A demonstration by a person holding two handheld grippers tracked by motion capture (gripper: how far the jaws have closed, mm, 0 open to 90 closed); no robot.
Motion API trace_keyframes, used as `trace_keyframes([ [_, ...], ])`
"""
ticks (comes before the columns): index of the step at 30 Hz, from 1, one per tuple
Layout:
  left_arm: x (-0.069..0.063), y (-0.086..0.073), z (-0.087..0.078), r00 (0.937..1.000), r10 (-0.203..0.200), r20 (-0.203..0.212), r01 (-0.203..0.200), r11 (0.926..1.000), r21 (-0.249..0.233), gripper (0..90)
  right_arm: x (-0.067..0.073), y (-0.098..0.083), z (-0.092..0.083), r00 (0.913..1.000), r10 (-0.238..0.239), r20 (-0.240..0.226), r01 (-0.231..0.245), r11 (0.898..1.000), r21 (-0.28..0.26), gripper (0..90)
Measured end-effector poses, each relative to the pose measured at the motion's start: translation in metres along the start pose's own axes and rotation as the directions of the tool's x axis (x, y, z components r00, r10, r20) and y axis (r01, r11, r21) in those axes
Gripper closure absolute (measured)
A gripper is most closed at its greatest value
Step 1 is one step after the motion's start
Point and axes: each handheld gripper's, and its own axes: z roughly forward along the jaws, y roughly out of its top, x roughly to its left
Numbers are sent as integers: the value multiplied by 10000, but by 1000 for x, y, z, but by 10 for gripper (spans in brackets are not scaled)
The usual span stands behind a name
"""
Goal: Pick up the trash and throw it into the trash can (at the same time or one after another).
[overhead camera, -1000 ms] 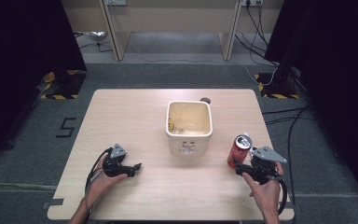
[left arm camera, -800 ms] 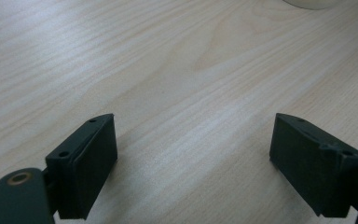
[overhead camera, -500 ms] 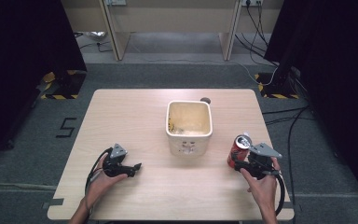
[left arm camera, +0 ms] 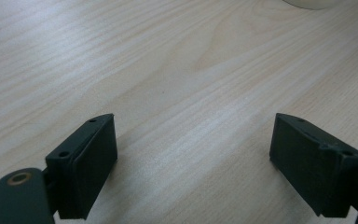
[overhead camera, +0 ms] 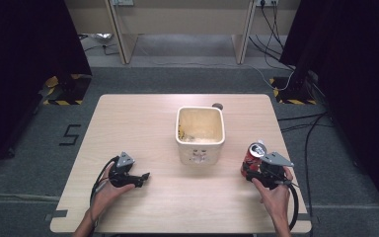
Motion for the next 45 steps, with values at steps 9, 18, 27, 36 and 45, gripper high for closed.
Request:
trace_keyframes([
  [9, 0, 0, 0, 10000, 27, 1, -27, 10000, 27, 141, 0, 0, 1, 9997, -117, -218, 113, 9998, -179, 336],
  [18, 0, 0, 0, 10000, 23, 2, -23, 10000, 23, 141, 2, 10, -8, 9994, -106, -315, 96, 9994, -317, 338],
  [27, 0, 0, 0, 10000, 24, 2, -24, 10000, 22, 141, 6, 24, -17, 9990, -319, -317, 306, 9986, -427, 338],
  [36, 0, 0, 0, 10000, 24, 7, -24, 10000, 25, 141, 5, 36, -24, 9987, -378, -340, 360, 9981, -506, 339],
  [45, 0, 0, 0, 10000, 24, 5, -24, 10000, 25, 141, 8, 46, -27, 9984, -444, -349, 425, 9977, -525, 339],
])
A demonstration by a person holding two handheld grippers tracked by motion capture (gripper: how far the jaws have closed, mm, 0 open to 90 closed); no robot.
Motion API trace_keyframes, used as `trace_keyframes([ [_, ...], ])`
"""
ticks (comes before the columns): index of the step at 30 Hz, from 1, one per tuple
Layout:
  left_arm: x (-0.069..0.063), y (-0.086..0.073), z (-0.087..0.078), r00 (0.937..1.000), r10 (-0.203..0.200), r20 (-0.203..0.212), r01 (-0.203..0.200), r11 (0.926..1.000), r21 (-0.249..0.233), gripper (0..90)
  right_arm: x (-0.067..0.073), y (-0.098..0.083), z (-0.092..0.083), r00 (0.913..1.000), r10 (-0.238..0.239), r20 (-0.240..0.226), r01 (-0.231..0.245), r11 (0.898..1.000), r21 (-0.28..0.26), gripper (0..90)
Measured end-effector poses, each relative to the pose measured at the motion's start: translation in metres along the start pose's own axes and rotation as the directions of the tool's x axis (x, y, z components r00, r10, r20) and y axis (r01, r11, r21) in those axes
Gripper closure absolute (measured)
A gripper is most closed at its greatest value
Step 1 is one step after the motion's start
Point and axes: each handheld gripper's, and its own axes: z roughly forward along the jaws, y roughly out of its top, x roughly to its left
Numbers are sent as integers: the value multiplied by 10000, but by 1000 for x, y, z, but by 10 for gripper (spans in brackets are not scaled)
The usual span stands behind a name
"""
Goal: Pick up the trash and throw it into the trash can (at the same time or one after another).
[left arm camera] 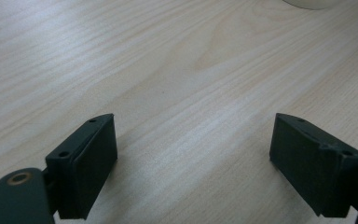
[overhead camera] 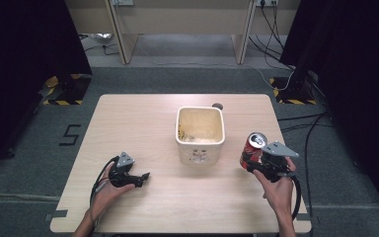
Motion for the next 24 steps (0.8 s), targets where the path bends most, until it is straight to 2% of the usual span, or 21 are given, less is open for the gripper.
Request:
trace_keyframes([
  [10, 0, 0, 0, 10000, 18, -5, -18, 10000, 16, 141, 0, 17, 0, 9999, -110, -25, 110, 9999, -117, 339],
  [16, 0, 0, 0, 10000, -2, -1, 2, 10000, -2, 141, 3, 38, -2, 9993, -361, -84, 359, 9991, -247, 339],
  [24, 0, 0, 0, 10000, -3, 0, 3, 10000, -4, 141, 3, 56, -3, 9989, -349, -304, 341, 9991, -260, 339],
])
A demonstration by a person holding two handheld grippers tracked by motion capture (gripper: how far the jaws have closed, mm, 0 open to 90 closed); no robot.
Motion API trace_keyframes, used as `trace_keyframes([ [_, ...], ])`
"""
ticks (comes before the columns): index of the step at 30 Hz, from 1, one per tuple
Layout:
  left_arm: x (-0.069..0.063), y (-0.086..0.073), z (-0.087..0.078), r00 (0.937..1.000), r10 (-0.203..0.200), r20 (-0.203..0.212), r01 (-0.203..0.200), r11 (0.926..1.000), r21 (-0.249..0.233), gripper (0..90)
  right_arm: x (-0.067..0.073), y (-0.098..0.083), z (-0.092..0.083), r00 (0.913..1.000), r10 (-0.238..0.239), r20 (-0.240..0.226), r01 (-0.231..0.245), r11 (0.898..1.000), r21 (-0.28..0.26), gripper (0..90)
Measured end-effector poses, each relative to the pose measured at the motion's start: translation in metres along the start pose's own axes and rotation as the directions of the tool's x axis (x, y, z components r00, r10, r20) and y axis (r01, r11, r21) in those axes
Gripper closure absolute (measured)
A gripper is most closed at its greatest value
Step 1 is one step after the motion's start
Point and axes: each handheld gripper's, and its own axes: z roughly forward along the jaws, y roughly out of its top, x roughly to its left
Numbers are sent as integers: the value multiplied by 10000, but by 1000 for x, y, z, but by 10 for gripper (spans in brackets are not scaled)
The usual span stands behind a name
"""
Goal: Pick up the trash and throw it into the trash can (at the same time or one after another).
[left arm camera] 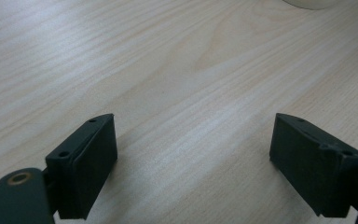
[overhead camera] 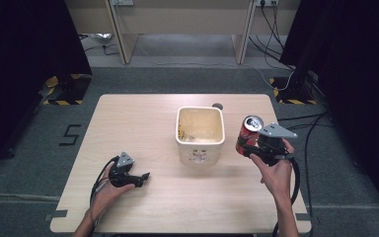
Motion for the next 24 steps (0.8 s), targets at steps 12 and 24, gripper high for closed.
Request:
trace_keyframes([
  [12, 0, 0, 0, 10000, -4, 4, 4, 10000, -1, 141, 2, 32, -4, 9993, -361, -73, 360, 9992, -152, 339],
  [24, 0, 0, 0, 10000, -10, 25, 10, 10000, 13, 142, 12, 59, 6, 9959, -643, -633, 628, 9977, -256, 340],
])
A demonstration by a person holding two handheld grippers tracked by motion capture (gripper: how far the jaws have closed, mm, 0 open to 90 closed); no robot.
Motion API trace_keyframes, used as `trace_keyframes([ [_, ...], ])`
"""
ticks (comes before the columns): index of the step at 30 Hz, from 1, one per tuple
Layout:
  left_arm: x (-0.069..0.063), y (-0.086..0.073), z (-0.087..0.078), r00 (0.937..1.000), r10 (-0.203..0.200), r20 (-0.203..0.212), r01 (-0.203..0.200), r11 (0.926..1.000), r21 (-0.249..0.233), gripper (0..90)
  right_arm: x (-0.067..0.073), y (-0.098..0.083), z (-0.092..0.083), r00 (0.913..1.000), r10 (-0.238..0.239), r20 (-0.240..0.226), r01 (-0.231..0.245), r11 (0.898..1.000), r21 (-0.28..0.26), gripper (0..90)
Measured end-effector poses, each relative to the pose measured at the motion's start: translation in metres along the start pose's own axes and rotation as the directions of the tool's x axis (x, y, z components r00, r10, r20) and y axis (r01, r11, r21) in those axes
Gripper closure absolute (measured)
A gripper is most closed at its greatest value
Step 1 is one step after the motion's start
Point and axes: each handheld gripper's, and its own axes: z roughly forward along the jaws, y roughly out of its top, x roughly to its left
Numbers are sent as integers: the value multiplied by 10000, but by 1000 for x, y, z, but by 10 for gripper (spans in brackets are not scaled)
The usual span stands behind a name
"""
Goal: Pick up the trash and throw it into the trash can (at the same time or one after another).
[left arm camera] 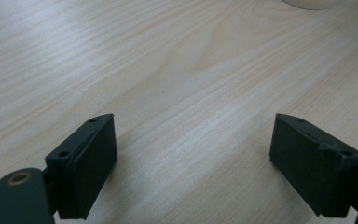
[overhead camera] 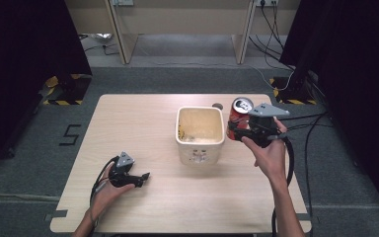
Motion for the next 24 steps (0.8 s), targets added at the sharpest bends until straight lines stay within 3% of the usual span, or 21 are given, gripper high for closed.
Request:
trace_keyframes([
  [13, 0, 0, 0, 10000, 0, 13, 0, 10000, 9, 143, 16, 23, 27, 9978, -99, -653, 93, 9999, -96, 339],
  [24, 0, 0, 0, 10000, 2, 8, -2, 10000, 7, 142, 38, 28, 65, 9923, -328, -1192, 383, 9983, 439, 340],
])
